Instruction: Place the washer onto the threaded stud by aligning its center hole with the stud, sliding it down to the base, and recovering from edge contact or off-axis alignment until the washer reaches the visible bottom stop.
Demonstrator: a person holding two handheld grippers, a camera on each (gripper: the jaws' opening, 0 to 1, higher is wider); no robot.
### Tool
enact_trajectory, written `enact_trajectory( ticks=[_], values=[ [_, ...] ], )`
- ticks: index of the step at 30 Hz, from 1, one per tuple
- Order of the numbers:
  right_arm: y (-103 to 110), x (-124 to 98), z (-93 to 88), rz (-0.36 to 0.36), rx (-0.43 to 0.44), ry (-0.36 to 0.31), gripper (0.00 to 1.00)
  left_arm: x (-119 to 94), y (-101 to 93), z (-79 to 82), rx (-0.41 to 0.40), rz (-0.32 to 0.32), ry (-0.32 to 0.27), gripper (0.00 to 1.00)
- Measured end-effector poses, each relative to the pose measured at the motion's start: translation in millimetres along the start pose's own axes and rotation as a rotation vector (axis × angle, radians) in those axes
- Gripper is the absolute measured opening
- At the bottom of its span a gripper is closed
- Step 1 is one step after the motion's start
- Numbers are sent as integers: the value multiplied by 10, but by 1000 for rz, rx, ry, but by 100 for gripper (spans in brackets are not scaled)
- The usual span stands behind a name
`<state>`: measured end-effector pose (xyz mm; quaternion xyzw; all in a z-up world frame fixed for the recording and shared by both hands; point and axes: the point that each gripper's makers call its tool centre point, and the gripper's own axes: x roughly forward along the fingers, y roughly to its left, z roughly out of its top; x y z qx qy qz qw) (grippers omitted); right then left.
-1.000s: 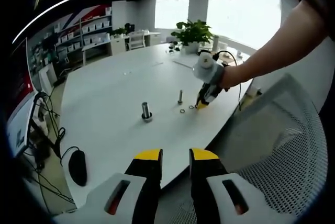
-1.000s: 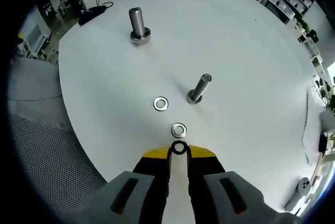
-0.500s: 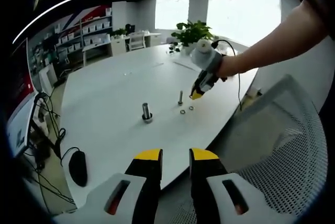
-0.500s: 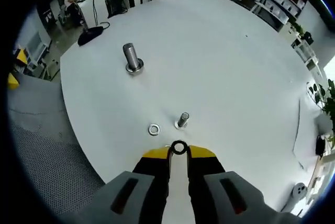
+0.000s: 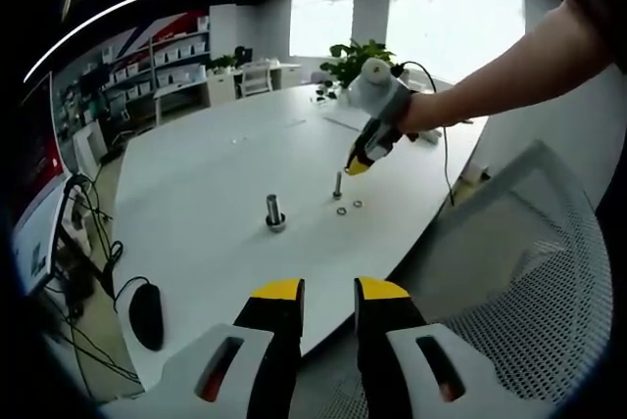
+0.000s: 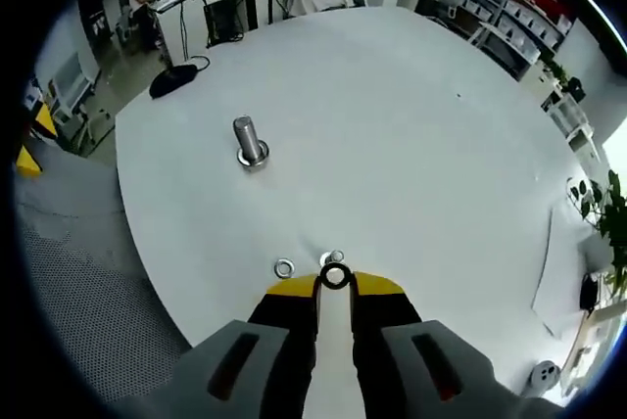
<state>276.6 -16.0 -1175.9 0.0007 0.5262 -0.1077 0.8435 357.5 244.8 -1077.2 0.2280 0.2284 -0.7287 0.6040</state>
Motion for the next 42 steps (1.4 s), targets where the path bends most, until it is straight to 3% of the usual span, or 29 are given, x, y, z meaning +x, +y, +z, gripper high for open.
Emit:
enact_trajectory(
  ticks=[13,17,19,21,22,27,29,42],
  values=[
    [111,-17,63,2,-12,14,14,1,5,0,-1,0,-1,18],
    [23,88,102,7,-18,18,14,3,4,-1,0,1,0,18],
    [95,28,45,9,-16,29,14,3,3,-1,-1,0,0,18],
    [-19,160,32,11,-14,34,14,3,0,1,0,0,0,18],
    [63,75,23,10,-13,37,14,3,-4,3,0,0,0,18],
    [64,88,21,13,-12,43,14,3,0,0,0,1,1,18],
    [-43,209,54,17,-19,46,14,5,4,-4,-1,2,2,18],
    [54,267,-5,39,-26,76,14,5,10,-22,-5,2,10,18]
  ],
)
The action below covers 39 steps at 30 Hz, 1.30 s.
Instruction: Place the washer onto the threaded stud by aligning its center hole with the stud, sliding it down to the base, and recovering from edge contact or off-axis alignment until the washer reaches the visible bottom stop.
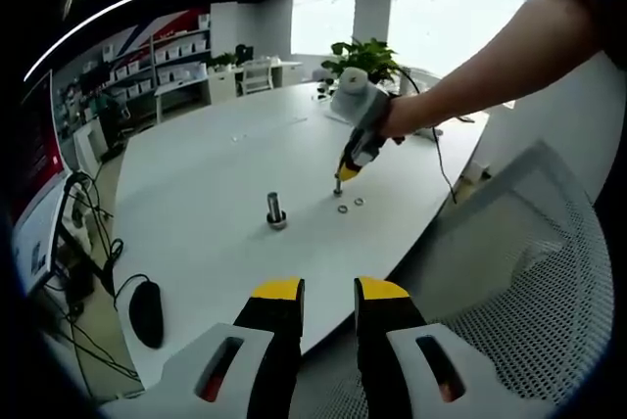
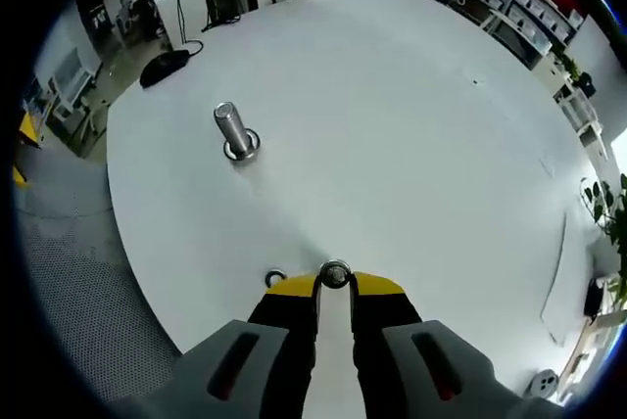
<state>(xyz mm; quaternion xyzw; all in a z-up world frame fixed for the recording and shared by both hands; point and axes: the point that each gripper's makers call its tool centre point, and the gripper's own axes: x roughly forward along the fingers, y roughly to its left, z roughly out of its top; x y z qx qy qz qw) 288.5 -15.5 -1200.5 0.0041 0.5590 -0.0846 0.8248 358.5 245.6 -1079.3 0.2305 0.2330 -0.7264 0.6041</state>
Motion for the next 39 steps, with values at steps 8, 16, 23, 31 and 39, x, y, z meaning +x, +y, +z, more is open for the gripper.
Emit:
enact_trajectory(
  ticks=[8,16,23,31,39],
  values=[
    [106,61,-129,30,1,41,5,3,2,-8,0,0,5,18],
    [21,250,-163,41,18,50,8,4,14,-23,-4,3,10,18],
    [120,130,-177,37,13,50,10,9,13,-34,-4,3,15,18],
    [149,48,-328,30,20,63,14,11,11,-32,-1,2,16,18],
    [193,53,-472,52,39,60,18,12,8,-30,0,3,15,18]
  ],
)
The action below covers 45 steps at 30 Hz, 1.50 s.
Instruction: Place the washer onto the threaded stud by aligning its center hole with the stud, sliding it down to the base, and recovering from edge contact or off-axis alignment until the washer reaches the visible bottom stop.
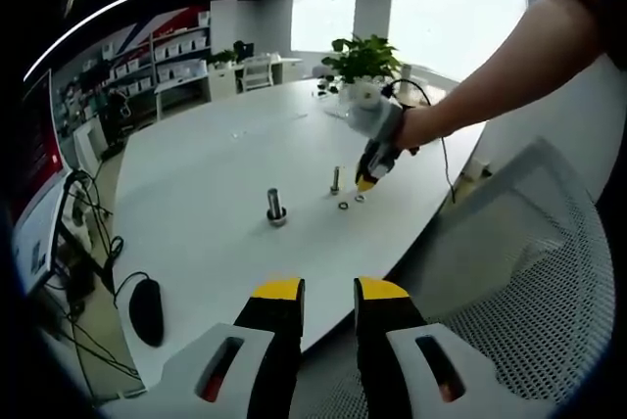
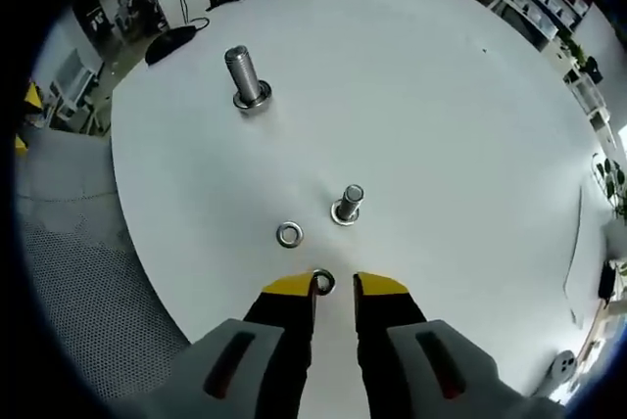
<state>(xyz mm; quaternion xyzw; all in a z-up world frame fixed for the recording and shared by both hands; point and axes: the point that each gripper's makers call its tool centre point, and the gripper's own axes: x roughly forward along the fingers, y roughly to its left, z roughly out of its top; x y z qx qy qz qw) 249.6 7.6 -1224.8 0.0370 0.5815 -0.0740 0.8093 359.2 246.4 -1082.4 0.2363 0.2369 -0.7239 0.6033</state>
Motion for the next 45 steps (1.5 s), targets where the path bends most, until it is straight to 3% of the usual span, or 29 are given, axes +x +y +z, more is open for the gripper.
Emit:
enact_trajectory(
  ticks=[8,12,17,22,25,28,32,35,40,42,43,45],
  values=[
    [95,41,-64,12,-17,22,20,2,-1,-11,0,-1,6,18],
    [53,113,-4,16,-10,21,20,2,4,-7,-1,0,5,18],
    [78,163,-109,17,-13,43,19,6,10,-13,-3,1,9,18],
    [57,150,-52,10,9,5,18,6,17,-13,-5,3,8,18],
    [134,99,-52,15,-45,6,17,7,15,-12,-4,1,7,18],
    [59,188,-49,21,-87,20,16,7,12,-14,-4,0,8,18],
    [165,82,-53,47,-147,57,16,5,8,-12,-3,-1,8,18],
    [127,136,-20,81,-255,101,17,5,3,-14,-1,-4,9,18],
    [154,144,-71,144,-376,119,23,4,6,-19,-3,-3,10,18],
    [180,109,-63,138,-392,113,22,3,8,-16,-3,-1,8,18],
    [111,196,-73,136,-393,108,22,2,10,-15,-4,0,7,18],
    [159,105,-46,130,-372,104,21,1,12,-13,-4,1,7,18]
  ],
)
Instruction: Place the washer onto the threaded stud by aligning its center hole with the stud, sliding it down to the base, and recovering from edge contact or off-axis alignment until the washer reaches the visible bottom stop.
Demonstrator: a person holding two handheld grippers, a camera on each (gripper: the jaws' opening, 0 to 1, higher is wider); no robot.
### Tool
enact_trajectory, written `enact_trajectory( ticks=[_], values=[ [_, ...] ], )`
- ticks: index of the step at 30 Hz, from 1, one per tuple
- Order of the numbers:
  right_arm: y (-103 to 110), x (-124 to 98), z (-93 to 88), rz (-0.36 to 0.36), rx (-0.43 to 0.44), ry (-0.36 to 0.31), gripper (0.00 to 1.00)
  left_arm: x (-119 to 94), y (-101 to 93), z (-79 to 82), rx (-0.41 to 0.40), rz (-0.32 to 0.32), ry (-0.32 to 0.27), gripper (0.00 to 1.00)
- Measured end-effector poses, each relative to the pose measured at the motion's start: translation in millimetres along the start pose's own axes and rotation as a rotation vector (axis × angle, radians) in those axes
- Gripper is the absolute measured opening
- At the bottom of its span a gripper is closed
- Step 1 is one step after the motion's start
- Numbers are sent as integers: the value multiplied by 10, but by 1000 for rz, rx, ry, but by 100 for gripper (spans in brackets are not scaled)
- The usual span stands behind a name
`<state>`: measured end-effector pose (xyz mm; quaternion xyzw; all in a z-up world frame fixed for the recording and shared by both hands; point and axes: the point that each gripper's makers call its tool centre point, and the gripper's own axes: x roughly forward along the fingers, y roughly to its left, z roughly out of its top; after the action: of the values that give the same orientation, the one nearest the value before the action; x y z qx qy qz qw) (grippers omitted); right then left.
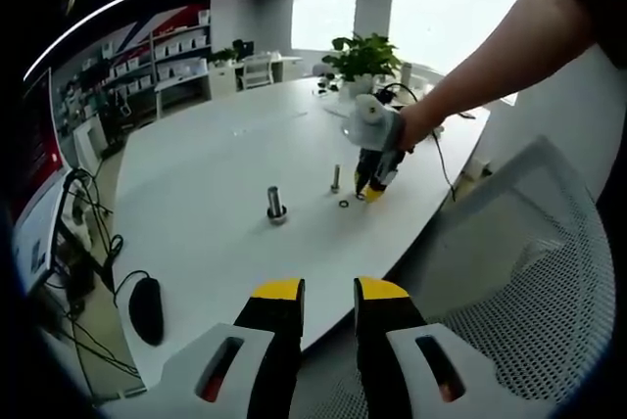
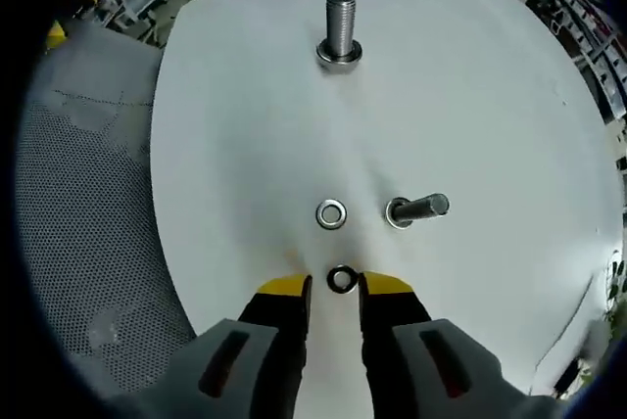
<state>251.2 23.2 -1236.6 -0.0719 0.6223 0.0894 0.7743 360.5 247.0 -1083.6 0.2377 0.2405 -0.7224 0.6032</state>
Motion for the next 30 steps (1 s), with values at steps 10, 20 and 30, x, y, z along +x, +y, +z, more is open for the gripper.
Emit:
enact_trajectory(
  ticks=[10,20,30],
  values=[
    [-51,49,-19,14,-118,45,19,2,9,4,-1,4,-1,18],
    [-68,22,-9,13,-87,60,15,1,13,6,-2,6,-1,18],
    [-70,49,-19,-18,-92,174,15,0,16,2,-3,8,2,18]
  ],
)
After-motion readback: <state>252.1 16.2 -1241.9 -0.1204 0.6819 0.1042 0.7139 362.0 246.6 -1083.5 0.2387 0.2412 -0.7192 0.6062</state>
